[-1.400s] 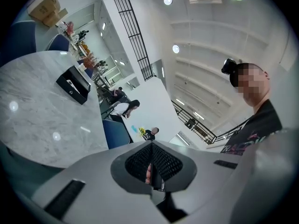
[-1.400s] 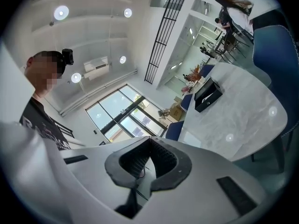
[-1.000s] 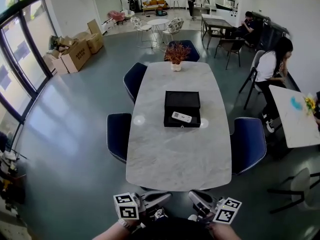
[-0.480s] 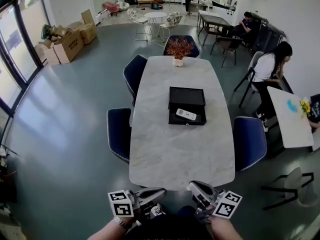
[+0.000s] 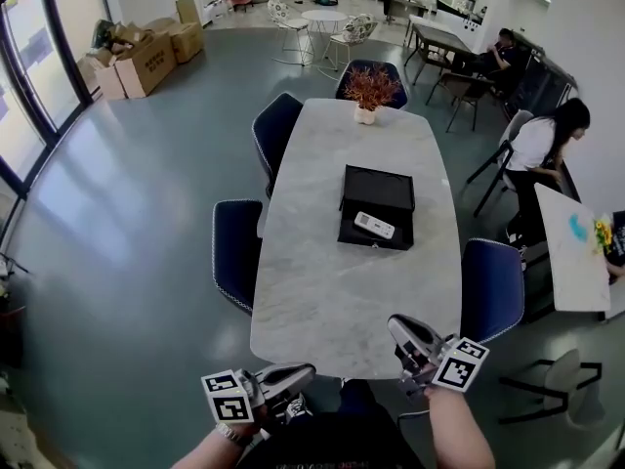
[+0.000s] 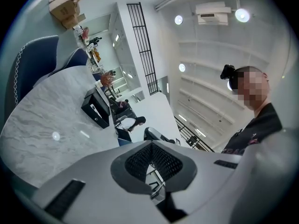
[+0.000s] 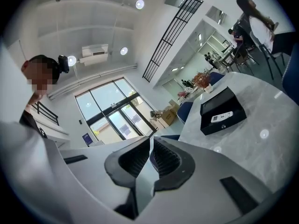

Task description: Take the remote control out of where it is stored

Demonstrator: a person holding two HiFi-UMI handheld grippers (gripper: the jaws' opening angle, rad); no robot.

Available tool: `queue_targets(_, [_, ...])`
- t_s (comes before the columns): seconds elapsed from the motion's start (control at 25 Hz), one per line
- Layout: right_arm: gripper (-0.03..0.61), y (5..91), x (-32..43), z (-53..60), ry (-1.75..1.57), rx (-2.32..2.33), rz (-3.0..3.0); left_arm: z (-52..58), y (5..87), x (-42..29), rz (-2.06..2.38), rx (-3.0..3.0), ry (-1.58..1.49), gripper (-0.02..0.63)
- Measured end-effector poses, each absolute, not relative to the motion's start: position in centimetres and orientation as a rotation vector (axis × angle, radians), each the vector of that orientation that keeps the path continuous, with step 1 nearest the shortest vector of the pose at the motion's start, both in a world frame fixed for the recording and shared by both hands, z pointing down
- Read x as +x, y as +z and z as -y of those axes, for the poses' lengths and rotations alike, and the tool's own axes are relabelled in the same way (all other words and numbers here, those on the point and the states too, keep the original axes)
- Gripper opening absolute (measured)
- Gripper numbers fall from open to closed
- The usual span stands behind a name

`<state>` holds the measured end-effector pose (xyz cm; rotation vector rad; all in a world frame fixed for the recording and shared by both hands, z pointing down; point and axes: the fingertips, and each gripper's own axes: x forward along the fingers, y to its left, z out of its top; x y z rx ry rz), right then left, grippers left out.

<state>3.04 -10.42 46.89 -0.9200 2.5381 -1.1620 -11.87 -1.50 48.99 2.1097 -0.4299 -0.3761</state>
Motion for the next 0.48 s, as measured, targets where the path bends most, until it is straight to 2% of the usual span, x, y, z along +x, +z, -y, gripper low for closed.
queue_targets(0.2, [0.014, 49.0, 5.2, 18.3, -1.166, -0.934, -2.71, 3.8, 48.6, -12.1, 0.548, 2.094, -0.44, 0.005])
queue_targets(0.48, [0.058, 54.2, 8.3, 31.1, -1.216, -1.037, -2.922, 6.2, 49.9, -12.1, 0.693, 2.03, -0.462, 0.006])
